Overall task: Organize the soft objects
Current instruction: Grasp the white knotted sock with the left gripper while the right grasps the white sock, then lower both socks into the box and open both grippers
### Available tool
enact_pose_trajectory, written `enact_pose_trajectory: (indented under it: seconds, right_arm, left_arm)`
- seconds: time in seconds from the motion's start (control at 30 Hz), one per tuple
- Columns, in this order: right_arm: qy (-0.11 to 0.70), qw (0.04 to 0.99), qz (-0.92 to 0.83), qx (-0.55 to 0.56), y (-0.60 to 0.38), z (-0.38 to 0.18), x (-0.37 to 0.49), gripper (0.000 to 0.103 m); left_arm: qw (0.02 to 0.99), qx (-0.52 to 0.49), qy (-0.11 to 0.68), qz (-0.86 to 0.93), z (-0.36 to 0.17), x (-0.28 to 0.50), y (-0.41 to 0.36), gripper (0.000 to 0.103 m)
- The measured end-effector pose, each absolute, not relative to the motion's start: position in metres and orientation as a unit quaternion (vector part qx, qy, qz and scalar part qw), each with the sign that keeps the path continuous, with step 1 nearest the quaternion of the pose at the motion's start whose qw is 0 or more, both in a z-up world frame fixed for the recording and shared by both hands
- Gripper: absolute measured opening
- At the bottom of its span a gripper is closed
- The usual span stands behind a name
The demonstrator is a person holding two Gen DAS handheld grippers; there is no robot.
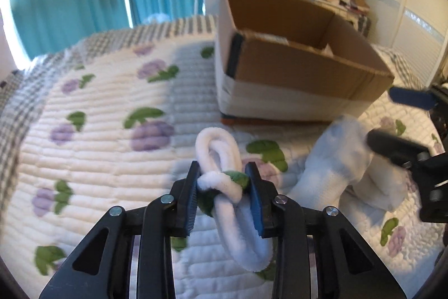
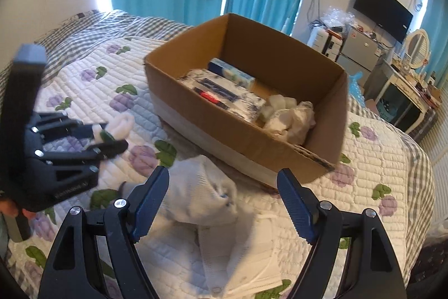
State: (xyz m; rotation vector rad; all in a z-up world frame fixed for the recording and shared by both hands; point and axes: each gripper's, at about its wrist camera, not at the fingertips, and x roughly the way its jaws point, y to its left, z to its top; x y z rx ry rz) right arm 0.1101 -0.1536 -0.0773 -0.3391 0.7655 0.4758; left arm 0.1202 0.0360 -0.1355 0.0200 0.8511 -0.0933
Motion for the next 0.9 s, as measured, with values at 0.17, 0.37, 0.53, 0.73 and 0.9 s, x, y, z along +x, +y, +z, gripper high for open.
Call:
enact_pose_trajectory:
  seconds: [0.17, 0.37, 0.53, 0.73, 0.9]
  right_arm:
    - [0.396, 0.870, 0.236, -0.174, -0.138, -0.094, 0.122, 0.080]
    - [0.442, 0.847, 0.234, -0.179, -0.126, -0.123, 0.141, 0.080]
    - [0.444, 0.843, 0.235, -0.190, -0.120, -0.130, 0.138, 0.062]
    - [0.408, 0.860, 0.246, -0.185, -0.122, -0.105, 0.123, 0.047]
    - [0.364, 0.877, 0.259, -0.177, -0.123, -0.064, 0.102, 0.046]
  left_arm:
    - [0.918, 0.019, 0.394, -0.037, -0.122, 0.114, 0.046, 0.031]
    - [0.919, 0.016, 0.393, -0.042, -0.120, 0.122, 0.051, 0.031]
    - [0.918, 0.017, 0.394, -0.042, -0.121, 0.123, 0.052, 0.031]
    - [0.921, 0.017, 0.388, -0.040, -0.111, 0.117, 0.050, 0.031]
    - [0.928, 0.020, 0.370, -0.036, -0.083, 0.102, 0.046, 0.031]
